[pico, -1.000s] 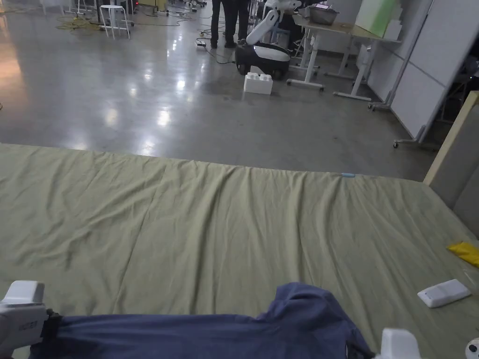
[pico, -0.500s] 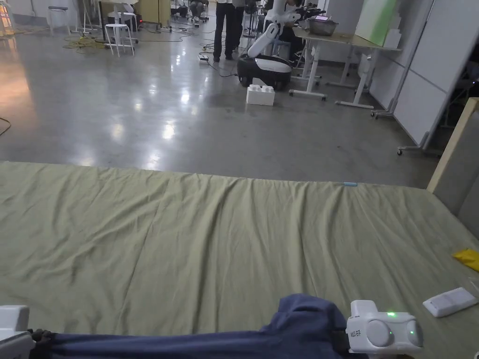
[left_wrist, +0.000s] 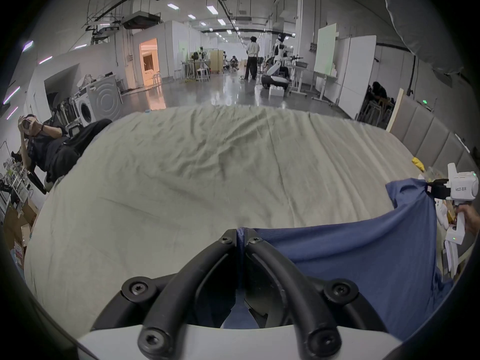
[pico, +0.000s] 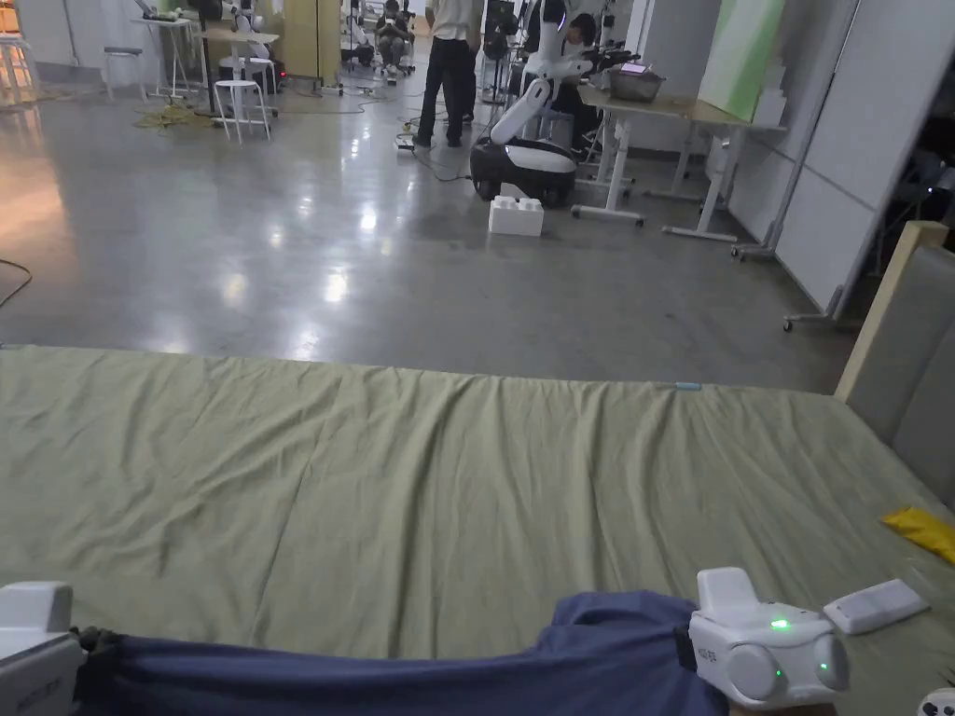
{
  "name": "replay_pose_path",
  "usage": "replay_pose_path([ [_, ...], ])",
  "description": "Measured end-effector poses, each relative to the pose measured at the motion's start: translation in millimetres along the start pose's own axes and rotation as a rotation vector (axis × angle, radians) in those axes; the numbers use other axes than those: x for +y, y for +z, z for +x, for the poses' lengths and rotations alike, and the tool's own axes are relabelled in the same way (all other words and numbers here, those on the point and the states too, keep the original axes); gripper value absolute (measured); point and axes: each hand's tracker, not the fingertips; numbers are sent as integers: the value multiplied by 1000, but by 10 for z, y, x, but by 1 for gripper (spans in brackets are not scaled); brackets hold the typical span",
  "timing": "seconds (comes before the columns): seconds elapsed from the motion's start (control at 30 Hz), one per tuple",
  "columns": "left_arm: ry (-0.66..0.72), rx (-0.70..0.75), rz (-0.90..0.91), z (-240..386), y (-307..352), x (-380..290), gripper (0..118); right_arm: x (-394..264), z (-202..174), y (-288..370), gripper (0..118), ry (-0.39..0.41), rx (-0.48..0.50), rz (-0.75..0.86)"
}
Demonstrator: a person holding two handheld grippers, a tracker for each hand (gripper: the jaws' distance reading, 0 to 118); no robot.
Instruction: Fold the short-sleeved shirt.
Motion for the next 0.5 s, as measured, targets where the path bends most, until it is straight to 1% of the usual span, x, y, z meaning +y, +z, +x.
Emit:
replay_pose_path([
  [0.1, 2, 27, 60, -6, 235, 199, 4, 209, 66, 381, 5, -7, -6, 87],
  [0.2, 0, 17, 129, -40, 541, 423, 5, 471, 136, 850, 5, -21, -27, 171],
  [0.27, 4, 29, 183, -65, 773, 580, 4, 638, 215, 1165, 5, -57, -25, 240],
  [0.3, 15, 23, 211, -81, 873, 653, 4, 720, 246, 1314, 5, -61, -24, 262],
  [0.4, 42, 11, 273, -111, 1256, 911, 4, 954, 349, 1732, 5, -59, -38, 342],
  [0.47, 23, 17, 314, -100, 1489, 1090, 4, 1112, 402, 2007, 5, -53, -42, 407],
  [0.5, 13, 18, 326, -108, 1557, 1183, 5, 1171, 414, 2093, 5, -51, -48, 413],
])
